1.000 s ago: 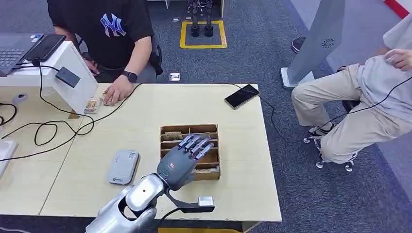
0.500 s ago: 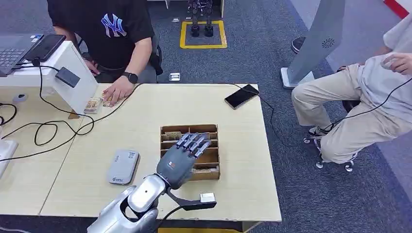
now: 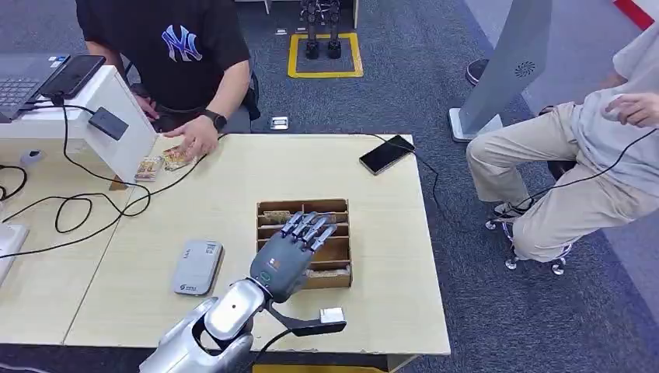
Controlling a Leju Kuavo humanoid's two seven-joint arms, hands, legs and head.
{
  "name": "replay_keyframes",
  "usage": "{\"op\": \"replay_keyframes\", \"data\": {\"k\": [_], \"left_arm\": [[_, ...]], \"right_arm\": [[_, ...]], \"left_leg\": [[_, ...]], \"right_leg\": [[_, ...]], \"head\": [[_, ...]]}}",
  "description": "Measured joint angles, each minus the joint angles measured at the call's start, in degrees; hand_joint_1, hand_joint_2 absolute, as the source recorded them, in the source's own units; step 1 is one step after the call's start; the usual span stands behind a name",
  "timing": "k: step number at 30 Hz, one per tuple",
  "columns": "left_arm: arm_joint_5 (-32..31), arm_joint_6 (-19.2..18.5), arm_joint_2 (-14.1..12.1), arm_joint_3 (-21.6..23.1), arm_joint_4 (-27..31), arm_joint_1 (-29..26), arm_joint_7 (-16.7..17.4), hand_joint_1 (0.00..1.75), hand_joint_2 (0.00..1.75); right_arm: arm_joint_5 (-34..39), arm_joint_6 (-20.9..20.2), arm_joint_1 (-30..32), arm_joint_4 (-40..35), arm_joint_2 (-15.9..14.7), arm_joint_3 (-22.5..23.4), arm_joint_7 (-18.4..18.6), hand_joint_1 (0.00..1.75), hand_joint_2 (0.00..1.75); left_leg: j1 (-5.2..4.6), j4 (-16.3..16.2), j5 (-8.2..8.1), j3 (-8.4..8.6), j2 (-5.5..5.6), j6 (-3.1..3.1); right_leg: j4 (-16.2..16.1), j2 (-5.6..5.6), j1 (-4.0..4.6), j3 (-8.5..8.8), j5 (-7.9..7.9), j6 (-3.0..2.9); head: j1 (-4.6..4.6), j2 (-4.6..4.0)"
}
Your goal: Pass the card to the sensor for recognition and then transmit it.
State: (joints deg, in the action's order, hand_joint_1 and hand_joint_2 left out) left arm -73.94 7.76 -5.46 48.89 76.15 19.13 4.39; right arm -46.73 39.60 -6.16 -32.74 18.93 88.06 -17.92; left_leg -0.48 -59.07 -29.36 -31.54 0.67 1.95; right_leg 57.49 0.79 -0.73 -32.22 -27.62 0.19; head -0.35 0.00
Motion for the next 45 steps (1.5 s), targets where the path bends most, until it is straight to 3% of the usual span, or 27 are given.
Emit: {"op": "replay_keyframes", "data": {"k": [12, 23, 26, 35, 45], "left_arm": [[-0.1, 0.0, 0.0, 0.0, 0.0, 0.0, 0.1, 0.00, 1.75], [-7.3, 0.8, 0.7, 0.0, -1.4, -0.1, 2.8, 0.00, 1.75], [-10.1, 0.1, 1.0, 0.0, -2.4, -0.1, 5.4, 0.00, 1.75], [-10.9, 1.0, 3.1, -2.5, -5.6, -0.4, 9.2, 0.00, 1.75], [-10.9, 1.8, 4.1, -3.5, -6.7, -0.6, 10.7, 0.00, 1.75]], "right_arm": [[0.0, 0.0, 0.0, 0.0, 0.0, 0.0, 0.0, 0.00, 1.75], [-0.6, 0.0, 0.2, 0.0, 0.0, 0.0, 0.8, 0.00, 1.75], [-1.0, 0.0, 0.2, 0.0, 0.0, 0.0, 1.0, 0.00, 1.75], [-0.7, 0.0, 0.3, 0.0, 0.0, 0.0, 0.7, 0.00, 1.75], [-0.6, 0.0, 0.3, 0.1, 0.0, 0.0, 0.4, 0.00, 1.75]], "left_leg": [[0.00, 0.0, 0.00, 0.00, 0.00, 0.00], [0.00, 0.0, 0.00, -0.01, 0.00, 0.00], [0.00, 0.0, 0.00, -0.02, 0.01, 0.00], [0.00, 0.0, 0.00, -0.02, 0.02, 0.00], [0.00, 0.0, 0.00, -0.01, 0.02, 0.00]], "right_leg": [[0.0, 0.00, 0.00, 0.00, 0.00, 0.00], [0.0, 0.00, 0.00, 0.00, 0.00, 0.00], [0.0, -0.01, 0.00, 0.00, 0.00, 0.00], [0.0, -0.02, 0.00, 0.01, 0.00, 0.00], [0.0, -0.02, 0.00, 0.02, 0.00, 0.00]], "head": [[0.00, 0.00], [0.00, 0.00], [0.00, 0.00], [0.00, 0.00], [0.00, 0.00]]}}
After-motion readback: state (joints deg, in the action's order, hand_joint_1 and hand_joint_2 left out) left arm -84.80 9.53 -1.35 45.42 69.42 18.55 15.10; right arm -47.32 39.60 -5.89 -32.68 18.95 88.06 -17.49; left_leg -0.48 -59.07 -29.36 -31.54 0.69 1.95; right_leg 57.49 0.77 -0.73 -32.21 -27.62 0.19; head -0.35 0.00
